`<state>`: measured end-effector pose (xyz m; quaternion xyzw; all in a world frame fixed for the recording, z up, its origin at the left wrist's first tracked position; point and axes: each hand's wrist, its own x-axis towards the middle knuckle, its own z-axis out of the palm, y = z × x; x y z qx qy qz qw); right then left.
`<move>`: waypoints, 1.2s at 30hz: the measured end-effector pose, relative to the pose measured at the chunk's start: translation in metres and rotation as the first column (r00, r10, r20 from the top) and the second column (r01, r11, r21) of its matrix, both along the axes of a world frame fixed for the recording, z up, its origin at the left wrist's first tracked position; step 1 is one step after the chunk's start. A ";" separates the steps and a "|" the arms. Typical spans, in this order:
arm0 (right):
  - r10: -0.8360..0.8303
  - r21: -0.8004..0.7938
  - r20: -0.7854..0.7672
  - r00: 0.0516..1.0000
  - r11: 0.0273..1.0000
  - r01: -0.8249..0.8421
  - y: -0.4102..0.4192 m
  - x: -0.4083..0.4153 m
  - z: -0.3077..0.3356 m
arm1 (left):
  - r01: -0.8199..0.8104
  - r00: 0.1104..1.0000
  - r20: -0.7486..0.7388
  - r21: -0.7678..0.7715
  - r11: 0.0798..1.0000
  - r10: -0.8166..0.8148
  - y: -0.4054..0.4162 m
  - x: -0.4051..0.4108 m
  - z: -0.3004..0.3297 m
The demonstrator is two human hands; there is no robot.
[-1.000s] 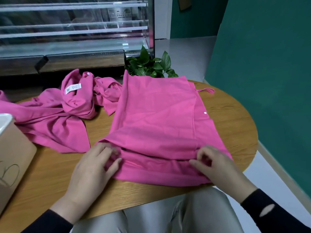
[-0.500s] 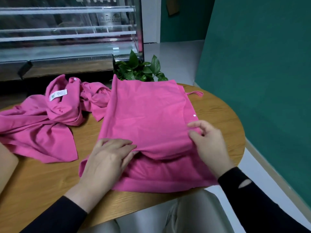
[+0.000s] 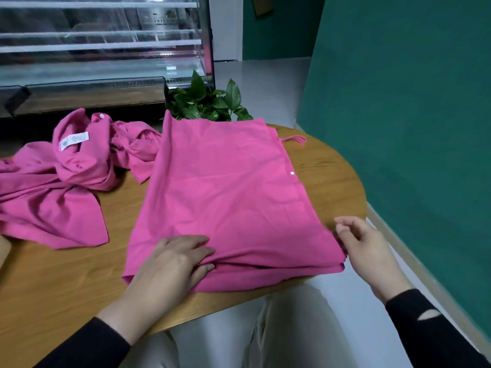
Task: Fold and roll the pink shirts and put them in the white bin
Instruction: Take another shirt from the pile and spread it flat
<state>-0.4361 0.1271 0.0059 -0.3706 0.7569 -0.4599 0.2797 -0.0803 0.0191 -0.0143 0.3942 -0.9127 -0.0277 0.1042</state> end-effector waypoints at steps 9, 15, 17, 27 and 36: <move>0.093 0.216 0.181 0.979 0.967 -0.131 0.024 -0.004 -0.004 | 0.128 0.985 -0.110 -0.076 0.989 -0.136 0.033 -0.062 0.000; 0.018 0.191 0.219 0.976 0.980 -0.061 0.024 -0.002 0.002 | 0.100 0.990 -0.097 -0.057 0.993 -0.105 0.051 -0.130 0.006; 0.028 0.208 0.225 0.974 0.975 -0.076 0.027 -0.004 0.002 | 0.061 0.984 -0.167 0.023 0.998 -0.057 0.047 -0.140 0.003; 0.050 -0.024 0.356 0.933 0.999 -0.045 0.040 0.009 -0.001 | 0.034 0.797 -0.589 0.262 0.964 0.133 0.029 -0.140 0.037; 0.317 -0.181 0.205 0.926 0.942 -0.283 0.024 0.008 0.016 | 0.161 0.907 -0.398 0.024 0.987 -0.138 0.047 -0.109 0.028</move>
